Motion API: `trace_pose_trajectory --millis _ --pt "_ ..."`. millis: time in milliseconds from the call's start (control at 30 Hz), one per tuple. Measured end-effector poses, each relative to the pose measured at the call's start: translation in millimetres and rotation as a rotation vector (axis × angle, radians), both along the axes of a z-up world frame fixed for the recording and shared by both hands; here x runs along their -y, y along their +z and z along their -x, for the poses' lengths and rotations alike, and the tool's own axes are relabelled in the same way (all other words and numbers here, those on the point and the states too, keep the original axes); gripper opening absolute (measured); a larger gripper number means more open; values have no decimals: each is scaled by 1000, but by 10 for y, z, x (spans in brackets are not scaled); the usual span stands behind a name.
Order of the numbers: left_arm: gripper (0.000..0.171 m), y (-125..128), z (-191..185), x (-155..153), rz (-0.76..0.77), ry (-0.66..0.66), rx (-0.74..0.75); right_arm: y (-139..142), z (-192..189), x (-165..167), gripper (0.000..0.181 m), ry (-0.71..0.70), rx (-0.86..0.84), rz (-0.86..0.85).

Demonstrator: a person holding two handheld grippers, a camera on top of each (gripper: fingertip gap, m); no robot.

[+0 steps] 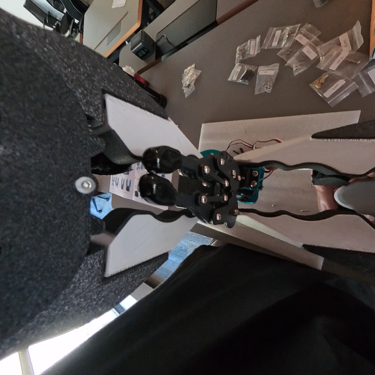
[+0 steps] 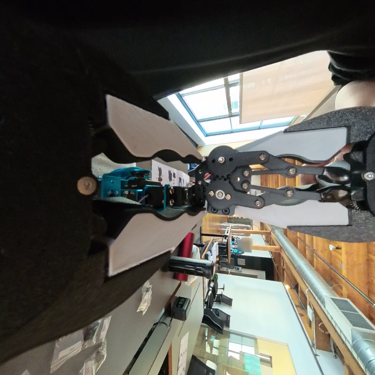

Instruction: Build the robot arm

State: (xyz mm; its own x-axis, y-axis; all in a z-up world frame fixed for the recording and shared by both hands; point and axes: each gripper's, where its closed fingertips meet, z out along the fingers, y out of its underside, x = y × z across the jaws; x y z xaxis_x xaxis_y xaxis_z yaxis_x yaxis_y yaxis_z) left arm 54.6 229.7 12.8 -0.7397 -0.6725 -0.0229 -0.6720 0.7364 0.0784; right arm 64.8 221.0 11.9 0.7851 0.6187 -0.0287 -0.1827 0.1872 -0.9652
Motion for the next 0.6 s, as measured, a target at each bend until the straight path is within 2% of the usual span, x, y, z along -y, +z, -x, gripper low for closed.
trace_pose_trajectory --millis 367,600 --pt "44 -2 -70 -41 -59 -16 46 -22 -55 -50 38 -60 79 22" --pt "44 -6 -92 -11 -54 -10 21 -29 -70 -19 36 -62 87 16"
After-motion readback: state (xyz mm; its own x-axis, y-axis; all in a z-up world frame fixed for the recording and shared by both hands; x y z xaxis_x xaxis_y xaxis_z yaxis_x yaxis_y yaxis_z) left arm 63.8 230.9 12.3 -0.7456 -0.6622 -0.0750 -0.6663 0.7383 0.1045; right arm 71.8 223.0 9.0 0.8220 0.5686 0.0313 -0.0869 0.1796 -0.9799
